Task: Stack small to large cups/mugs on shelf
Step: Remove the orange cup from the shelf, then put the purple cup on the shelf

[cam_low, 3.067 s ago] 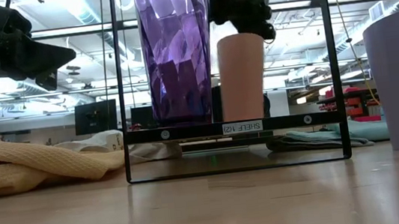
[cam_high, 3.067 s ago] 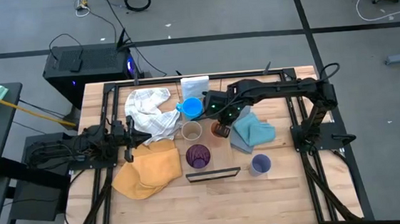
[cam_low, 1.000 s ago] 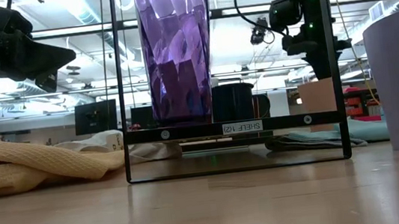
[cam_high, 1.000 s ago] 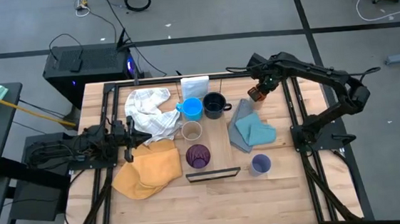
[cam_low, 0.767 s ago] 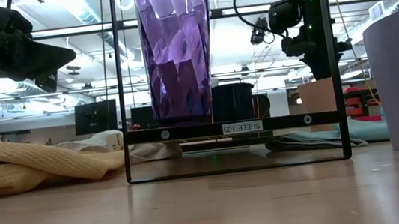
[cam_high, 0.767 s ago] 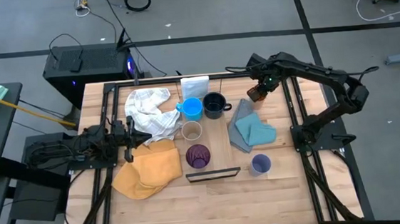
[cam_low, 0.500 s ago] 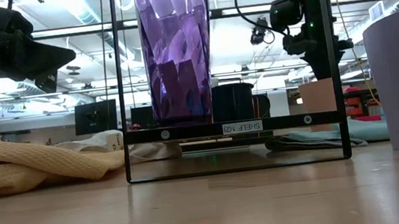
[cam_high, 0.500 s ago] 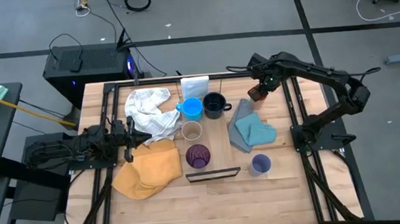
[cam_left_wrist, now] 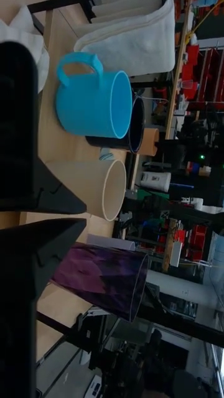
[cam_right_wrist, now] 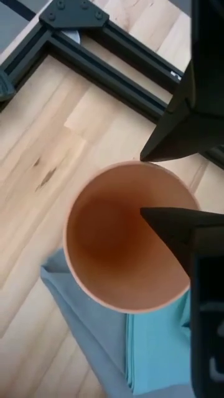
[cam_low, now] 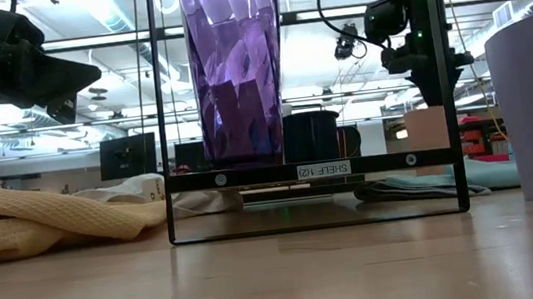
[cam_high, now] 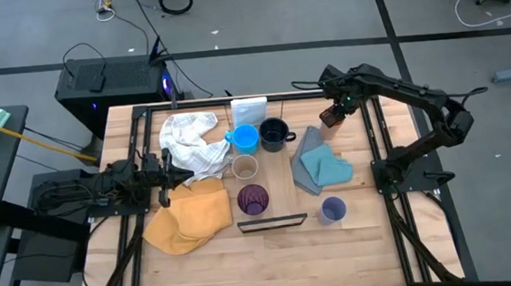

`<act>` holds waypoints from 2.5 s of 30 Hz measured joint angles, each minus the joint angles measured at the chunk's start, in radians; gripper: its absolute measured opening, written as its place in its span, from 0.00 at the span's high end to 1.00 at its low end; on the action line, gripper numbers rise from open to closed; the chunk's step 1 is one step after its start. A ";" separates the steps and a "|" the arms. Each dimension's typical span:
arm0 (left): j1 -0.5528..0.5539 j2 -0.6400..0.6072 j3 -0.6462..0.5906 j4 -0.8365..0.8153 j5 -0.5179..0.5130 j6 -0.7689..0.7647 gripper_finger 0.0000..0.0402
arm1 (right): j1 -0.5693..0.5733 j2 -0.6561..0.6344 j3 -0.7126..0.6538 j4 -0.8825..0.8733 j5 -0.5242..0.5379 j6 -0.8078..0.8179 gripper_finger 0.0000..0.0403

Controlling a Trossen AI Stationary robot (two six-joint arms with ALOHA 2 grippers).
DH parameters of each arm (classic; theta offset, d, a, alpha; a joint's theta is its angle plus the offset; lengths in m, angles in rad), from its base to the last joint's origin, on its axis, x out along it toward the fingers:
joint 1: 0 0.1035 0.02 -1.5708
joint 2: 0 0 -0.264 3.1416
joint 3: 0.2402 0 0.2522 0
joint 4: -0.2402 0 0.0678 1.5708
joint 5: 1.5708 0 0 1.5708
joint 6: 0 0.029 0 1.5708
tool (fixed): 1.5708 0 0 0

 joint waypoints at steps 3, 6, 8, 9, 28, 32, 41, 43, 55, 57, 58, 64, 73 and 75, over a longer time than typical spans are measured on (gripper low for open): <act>0.000 0.000 0.000 0.000 0.000 0.000 0.94 | -0.010 0.000 0.000 0.000 0.001 -0.023 0.66; 0.000 0.000 0.000 0.000 0.000 0.000 0.93 | -0.016 0.000 0.000 0.000 0.000 -0.036 0.66; 0.000 0.000 0.000 0.000 0.000 0.000 0.93 | -0.018 0.000 0.000 0.000 0.000 -0.040 0.66; 0.000 0.000 0.000 0.000 0.000 0.000 0.92 | -0.021 0.000 0.000 0.000 0.000 -0.042 0.66; 0.000 0.000 0.000 0.000 0.000 0.000 0.92 | 0.031 -0.002 0.260 -0.149 -0.036 -0.020 0.67; 0.000 0.000 0.000 0.000 0.000 0.000 0.91 | 0.206 -0.004 0.295 -0.190 -0.099 -0.020 0.67; 0.000 0.000 0.000 0.000 0.000 0.001 0.93 | 0.730 -0.004 0.294 -0.196 -0.174 -0.076 0.67; 0.000 0.000 0.000 0.000 0.000 0.001 0.93 | 0.842 -0.004 0.294 -0.186 -0.181 -0.077 0.68; 0.000 0.000 0.000 0.000 0.000 0.028 0.90 | 1.078 0.085 0.293 -0.176 -0.176 -0.001 0.66; 0.000 0.000 0.000 0.000 0.000 0.028 0.91 | 1.077 0.106 0.293 -0.151 -0.175 -0.013 0.64; 0.000 0.000 0.000 0.000 0.000 0.028 0.91 | 1.077 0.117 0.293 -0.147 -0.173 -0.023 0.63; 0.000 0.000 0.000 0.000 0.000 0.027 0.92 | 1.077 0.162 0.230 -0.143 -0.190 -0.023 0.59; 0.000 0.000 0.000 0.000 0.000 0.027 0.89 | 1.070 0.154 0.104 -0.099 -0.204 0.026 0.59; 0.000 0.000 0.000 0.000 0.000 0.026 0.90 | 1.071 0.154 0.085 -0.064 -0.214 0.042 0.59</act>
